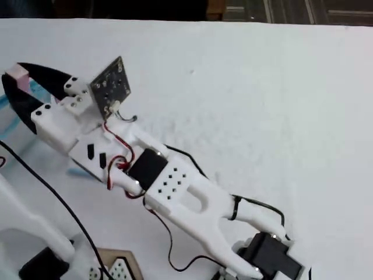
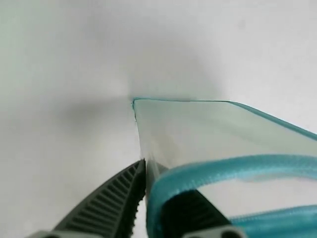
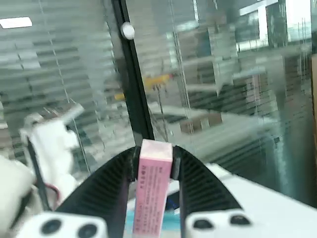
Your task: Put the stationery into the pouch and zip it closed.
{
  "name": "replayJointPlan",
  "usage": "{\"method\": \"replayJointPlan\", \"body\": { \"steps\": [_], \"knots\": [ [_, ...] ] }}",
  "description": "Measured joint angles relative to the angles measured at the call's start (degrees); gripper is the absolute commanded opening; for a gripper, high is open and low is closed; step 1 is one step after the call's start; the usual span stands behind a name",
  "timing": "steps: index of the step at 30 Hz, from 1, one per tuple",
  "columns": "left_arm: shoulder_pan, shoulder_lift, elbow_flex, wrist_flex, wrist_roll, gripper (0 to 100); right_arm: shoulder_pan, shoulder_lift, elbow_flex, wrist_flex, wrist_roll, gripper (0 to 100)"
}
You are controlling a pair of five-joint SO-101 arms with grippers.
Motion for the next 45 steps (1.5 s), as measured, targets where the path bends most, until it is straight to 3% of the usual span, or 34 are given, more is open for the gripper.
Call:
{"method": "replayJointPlan", "body": {
  "steps": [12,19,32,34,40,45],
  "knots": [
    [0.6,0.0,0.0,0.0,0.0,2,-0.1,15.7,-2.3,-6.9,-0.2,1.7],
    [0.6,0.0,0.0,0.0,0.0,2,1.2,17.2,-7.5,-8.1,-0.2,1.7],
    [0.6,0.0,0.0,0.0,0.0,2,-0.4,18.7,-9.3,3.8,-0.2,2.7],
    [0.6,0.0,0.0,0.0,0.0,2,-0.8,18.6,-10.8,7.3,-0.1,8.0],
    [0.6,0.1,0.0,0.0,0.0,2,-2.6,18.4,-15.6,19.7,0.0,40.2],
    [0.8,0.0,0.0,0.0,0.0,2,-4.3,15.3,-15.8,26.3,0.0,39.7]
  ]
}}
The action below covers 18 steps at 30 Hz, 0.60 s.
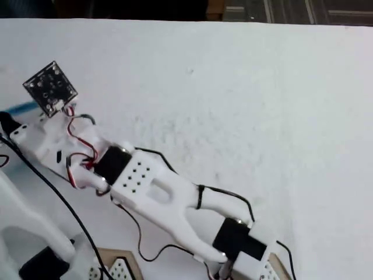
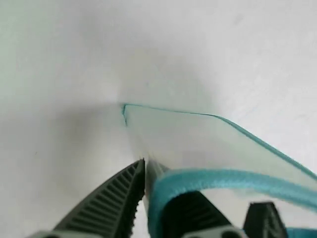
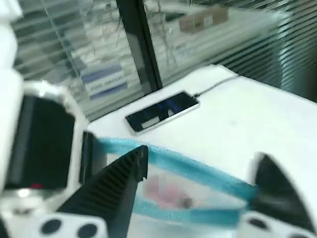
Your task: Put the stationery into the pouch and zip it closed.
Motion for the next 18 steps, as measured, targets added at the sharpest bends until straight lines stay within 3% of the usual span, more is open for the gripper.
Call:
{"method": "replayJointPlan", "body": {
  "steps": [8,18],
  "knots": [
    [0.0,0.0,0.0,0.0,0.0,2,1.2,-11.2,0.0,9.9,-0.1,34.4],
    [0.0,0.0,0.0,0.0,0.0,2,16.0,-20.7,3.3,38.5,-0.1,12.4]
  ]
}}
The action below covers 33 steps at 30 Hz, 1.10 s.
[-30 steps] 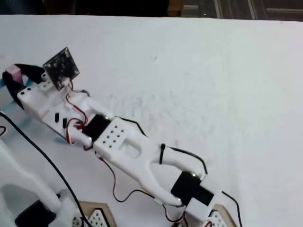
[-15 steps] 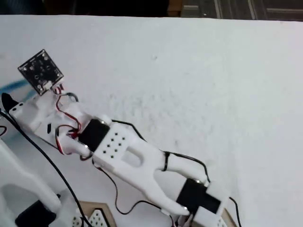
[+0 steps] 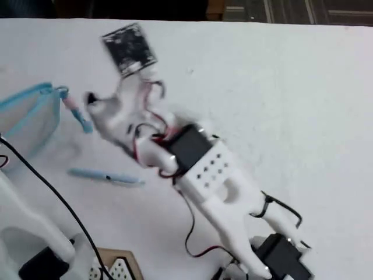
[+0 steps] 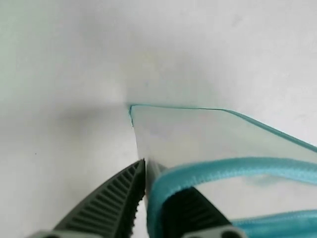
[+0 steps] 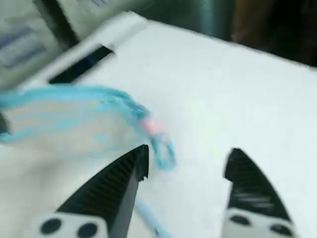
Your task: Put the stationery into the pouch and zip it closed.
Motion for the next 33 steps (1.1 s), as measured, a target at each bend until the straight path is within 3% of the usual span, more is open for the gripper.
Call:
{"method": "replayJointPlan", "body": {
  "steps": [7,19,29,33],
  "knots": [
    [0.0,0.0,0.0,0.0,0.0,2,0.5,-0.5,9.8,17.1,0.0,12.1],
    [0.0,0.0,0.0,0.0,0.0,2,-1.5,-2.7,30.2,18.8,1.0,7.4],
    [0.0,0.0,0.0,0.0,0.0,2,-9.4,-28.0,56.4,2.6,16.5,7.2],
    [0.0,0.0,0.0,0.0,0.0,2,-9.3,-38.0,63.9,-5.2,19.2,19.2]
  ]
}}
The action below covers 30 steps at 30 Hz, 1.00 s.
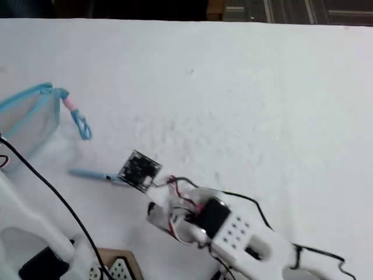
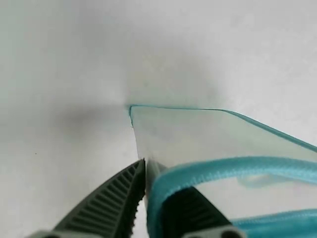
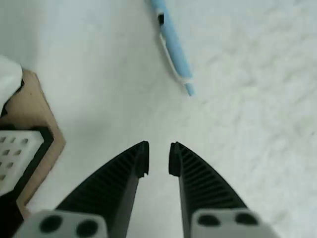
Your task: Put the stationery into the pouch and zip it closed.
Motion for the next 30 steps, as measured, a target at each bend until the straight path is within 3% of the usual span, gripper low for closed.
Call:
{"method": "replayJointPlan", "body": {
  "steps": [3,6,13,18,26,30],
  "knots": [
    [0.0,0.0,0.0,0.0,0.0,2,-0.4,-1.5,0.7,-4.2,-3.0,31.2],
    [0.0,0.0,0.0,0.0,0.0,2,-0.3,1.6,0.7,-7.8,-6.3,36.5],
    [0.0,0.0,0.0,0.0,0.0,2,-5.1,18.8,0.4,-19.5,-7.1,36.5],
    [0.0,0.0,0.0,0.0,0.0,2,-7.3,33.2,-7.5,-24.8,-7.1,36.5],
    [0.0,0.0,0.0,0.0,0.0,2,-2.2,56.4,-22.4,-25.8,-7.1,36.2],
    [0.0,0.0,0.0,0.0,0.0,2,0.4,62.6,-25.9,-25.8,-7.2,25.8]
  ]
}}
